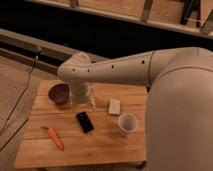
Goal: Pick up the ceramic bowl
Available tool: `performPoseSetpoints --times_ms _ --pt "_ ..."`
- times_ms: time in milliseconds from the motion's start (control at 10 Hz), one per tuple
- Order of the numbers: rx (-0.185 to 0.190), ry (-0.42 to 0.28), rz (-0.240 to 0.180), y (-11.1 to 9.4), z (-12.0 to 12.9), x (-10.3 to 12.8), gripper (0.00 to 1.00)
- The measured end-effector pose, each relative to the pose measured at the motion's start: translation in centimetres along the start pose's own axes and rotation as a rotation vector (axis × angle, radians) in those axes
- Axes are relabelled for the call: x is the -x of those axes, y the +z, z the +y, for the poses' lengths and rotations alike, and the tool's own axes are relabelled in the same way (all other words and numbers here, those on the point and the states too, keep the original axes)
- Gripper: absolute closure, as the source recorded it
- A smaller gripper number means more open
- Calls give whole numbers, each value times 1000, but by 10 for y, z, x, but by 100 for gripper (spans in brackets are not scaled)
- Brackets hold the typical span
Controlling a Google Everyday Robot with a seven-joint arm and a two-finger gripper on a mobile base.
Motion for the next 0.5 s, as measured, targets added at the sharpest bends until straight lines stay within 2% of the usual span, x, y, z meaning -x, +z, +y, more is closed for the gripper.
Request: performPoseSetpoints --times_ms 100,200,500 --pt "-4 -3 3 1 -1 0 35" --pt "-25 -35 5 3 -3 4 35" --pt "-86 -231 12 13 14 27 35"
